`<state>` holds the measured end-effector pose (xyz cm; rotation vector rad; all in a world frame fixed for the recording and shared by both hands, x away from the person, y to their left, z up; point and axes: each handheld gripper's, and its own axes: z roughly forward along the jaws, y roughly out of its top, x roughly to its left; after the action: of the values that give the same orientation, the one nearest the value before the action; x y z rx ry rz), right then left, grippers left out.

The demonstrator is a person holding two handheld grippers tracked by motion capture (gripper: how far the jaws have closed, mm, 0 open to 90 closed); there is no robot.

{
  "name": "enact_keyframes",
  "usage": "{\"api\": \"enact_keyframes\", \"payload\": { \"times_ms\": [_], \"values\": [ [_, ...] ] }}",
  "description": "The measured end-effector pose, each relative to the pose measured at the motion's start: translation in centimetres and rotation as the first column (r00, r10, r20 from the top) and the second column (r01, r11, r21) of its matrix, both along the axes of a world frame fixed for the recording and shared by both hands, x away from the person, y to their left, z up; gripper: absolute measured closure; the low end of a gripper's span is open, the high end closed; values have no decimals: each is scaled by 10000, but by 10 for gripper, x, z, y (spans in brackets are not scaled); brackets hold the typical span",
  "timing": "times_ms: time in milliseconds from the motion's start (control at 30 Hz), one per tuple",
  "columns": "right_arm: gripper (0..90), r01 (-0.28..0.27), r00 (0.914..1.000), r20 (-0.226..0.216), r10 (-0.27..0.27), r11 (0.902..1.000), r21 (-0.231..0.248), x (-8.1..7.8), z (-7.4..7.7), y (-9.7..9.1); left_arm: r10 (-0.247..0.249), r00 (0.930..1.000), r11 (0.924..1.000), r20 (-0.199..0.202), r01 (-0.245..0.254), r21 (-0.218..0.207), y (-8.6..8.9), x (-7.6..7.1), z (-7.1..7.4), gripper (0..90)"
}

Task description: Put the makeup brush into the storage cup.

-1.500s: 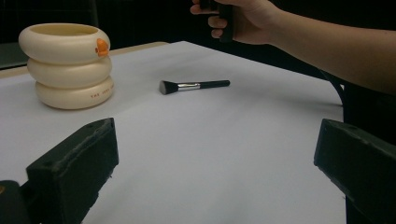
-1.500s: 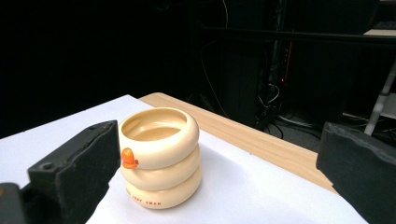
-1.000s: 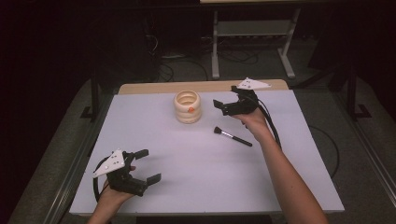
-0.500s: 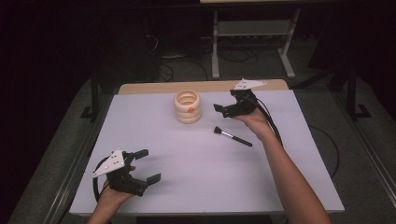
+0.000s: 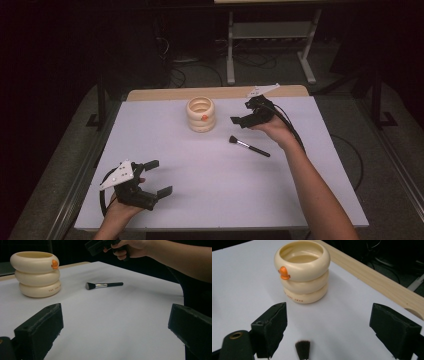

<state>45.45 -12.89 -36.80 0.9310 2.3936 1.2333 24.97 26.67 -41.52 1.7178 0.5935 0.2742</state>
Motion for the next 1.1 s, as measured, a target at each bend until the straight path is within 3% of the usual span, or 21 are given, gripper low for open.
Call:
{"api": "enact_keyframes", "payload": {
  "times_ms": [333, 533, 800, 933, 967, 1000, 1100],
  "values": [
    [146, -304, 9969, -742, 266, 9983, -504, 2, -3, 1, 2, 10000, 10000, -17, -2, 22, 0, 0, 0, 0],
    [174, -551, 9905, -1313, 410, 9929, -1052, 3, -6, 4, 4, 10000, 10000, -45, -4, 9, 1, 0, 0, 0],
    [224, -828, 9821, -1797, 568, 9866, -1406, 4, -7, 6, 0, 10000, 10000, -46, 0, 11, 1, 0, 0, 0],
    [269, -1104, 9764, -2025, 753, 9795, -1684, 5, -8, 7, 6, 10000, 10000, -68, -6, 3, 1, 0, 0, 0],
    [285, -1252, 9727, -2178, 801, 9713, -2022, 5, -9, 9, 2, 10000, 10000, -66, -2, -5, 1, 0, 0, 0],
    [285, -1252, 9727, -2178, 801, 9713, -2022, 5, -9, 9, 4, 10000, 10000, -66, -4, 1, 1, 0, 0, 0],
    [323, -1668, 9649, -2417, 1026, 9504, -2625, 5, -12, 14, -4, 10000, 10000, -70, 4, -10, 1, 0, 0, 0]
  ]
}}
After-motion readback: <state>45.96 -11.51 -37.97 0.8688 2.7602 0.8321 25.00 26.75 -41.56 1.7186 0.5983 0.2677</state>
